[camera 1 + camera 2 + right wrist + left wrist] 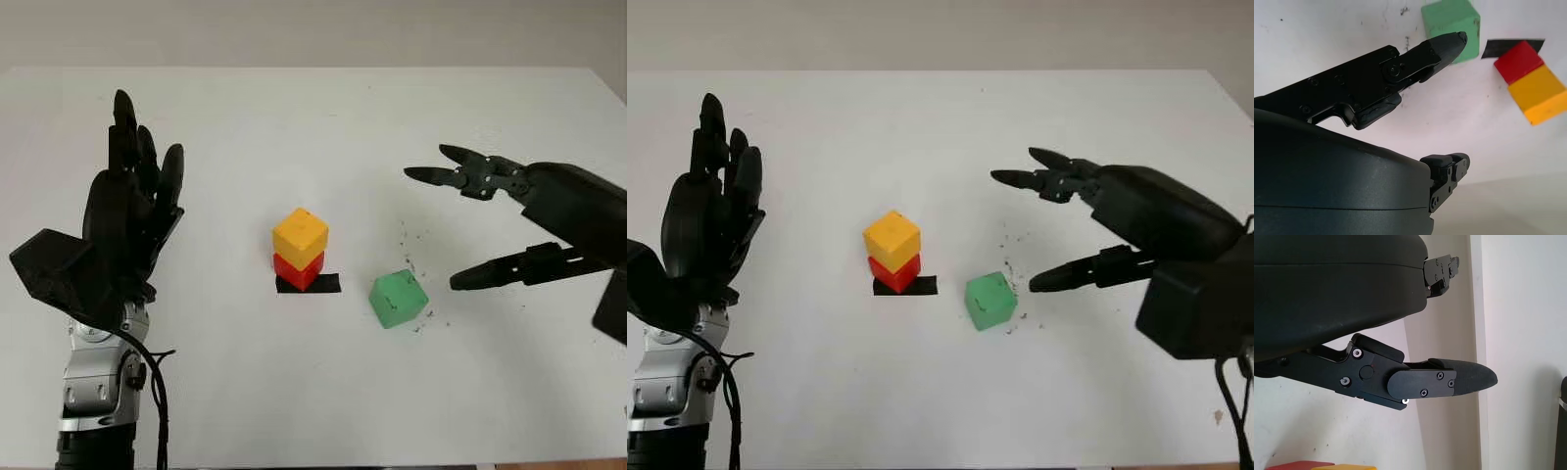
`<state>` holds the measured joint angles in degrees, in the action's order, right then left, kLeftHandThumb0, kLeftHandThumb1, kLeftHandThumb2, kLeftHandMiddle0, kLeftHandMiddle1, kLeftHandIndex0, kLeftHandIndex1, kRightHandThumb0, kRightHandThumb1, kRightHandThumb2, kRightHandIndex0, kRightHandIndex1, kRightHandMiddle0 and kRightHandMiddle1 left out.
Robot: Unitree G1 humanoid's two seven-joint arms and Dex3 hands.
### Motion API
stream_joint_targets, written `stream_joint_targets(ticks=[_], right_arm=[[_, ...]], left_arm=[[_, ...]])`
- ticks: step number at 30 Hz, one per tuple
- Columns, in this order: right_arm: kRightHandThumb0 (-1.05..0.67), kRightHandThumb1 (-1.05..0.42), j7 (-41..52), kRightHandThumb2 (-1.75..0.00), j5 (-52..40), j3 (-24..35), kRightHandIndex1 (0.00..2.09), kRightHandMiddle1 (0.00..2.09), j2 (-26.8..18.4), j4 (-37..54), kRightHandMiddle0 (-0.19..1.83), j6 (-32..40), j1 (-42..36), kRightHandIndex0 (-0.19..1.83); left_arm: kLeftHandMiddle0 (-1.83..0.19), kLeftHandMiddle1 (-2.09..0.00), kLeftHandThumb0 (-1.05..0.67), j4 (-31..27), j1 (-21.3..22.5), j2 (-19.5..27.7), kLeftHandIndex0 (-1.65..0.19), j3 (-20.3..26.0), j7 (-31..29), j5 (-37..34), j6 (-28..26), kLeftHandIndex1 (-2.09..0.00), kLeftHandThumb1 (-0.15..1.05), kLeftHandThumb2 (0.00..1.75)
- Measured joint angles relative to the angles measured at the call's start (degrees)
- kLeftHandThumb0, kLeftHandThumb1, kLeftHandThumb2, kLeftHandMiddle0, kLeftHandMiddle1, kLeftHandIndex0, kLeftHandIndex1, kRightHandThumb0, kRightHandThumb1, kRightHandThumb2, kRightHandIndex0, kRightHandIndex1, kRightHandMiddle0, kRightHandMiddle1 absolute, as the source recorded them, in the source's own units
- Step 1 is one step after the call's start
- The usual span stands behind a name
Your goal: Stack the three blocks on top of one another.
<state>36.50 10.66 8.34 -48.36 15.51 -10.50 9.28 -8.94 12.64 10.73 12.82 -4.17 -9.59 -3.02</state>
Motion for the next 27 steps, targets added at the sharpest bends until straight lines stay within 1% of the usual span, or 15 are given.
stream_joint_targets(ticks=[6,9,11,18,21,27], right_arm=[[-0.70,-0.89,0.12,-0.04,3.12,-3.20,0.03,0.05,-0.01,-0.99,0.27,-2.91,-0.36,-0.02],[-0.72,-0.89,0.00,-0.05,4.30,-4.35,0.03,0.04,-0.02,-3.13,0.25,-6.54,-0.47,-0.04],[-0.75,-0.89,-0.81,-0.05,5.74,-5.07,0.03,0.05,-0.09,-4.98,0.26,-9.60,-0.59,-0.05],[-0.76,-0.88,-3.71,-0.05,7.44,-6.47,0.05,0.07,-0.09,-11.42,0.31,-17.66,-0.62,-0.03],[-0.71,-0.87,-4.33,-0.05,7.31,-7.28,0.05,0.07,0.16,-13.15,0.30,-18.74,-0.66,-0.04],[-0.60,-0.88,-9.14,-0.05,9.54,-8.06,0.07,0.10,1.63,-15.33,0.37,-20.88,-0.83,0.01]], left_arm=[[0.19,-0.02,-0.74,0.00,0.00,0.06,0.19,0.01,-0.02,0.09,0.07,-0.01,1.05,0.41],[0.19,-0.03,-0.75,0.00,0.00,0.06,0.19,0.05,-0.05,-0.07,0.07,-0.02,1.05,0.41],[0.19,-0.03,-0.75,-0.01,0.00,0.07,0.19,0.06,-0.14,-0.07,0.07,-0.02,1.05,0.40],[0.19,-0.04,-0.75,-0.23,-0.04,0.30,0.19,0.17,-0.40,-0.02,0.07,-0.03,1.05,0.41],[0.19,-0.04,-0.79,-0.40,-0.05,0.32,0.19,0.20,-0.12,0.35,-0.09,-0.02,1.05,0.39],[0.19,-0.04,-0.78,-0.70,-0.14,0.34,0.18,0.19,0.12,0.39,-0.54,-0.01,1.05,0.39]])
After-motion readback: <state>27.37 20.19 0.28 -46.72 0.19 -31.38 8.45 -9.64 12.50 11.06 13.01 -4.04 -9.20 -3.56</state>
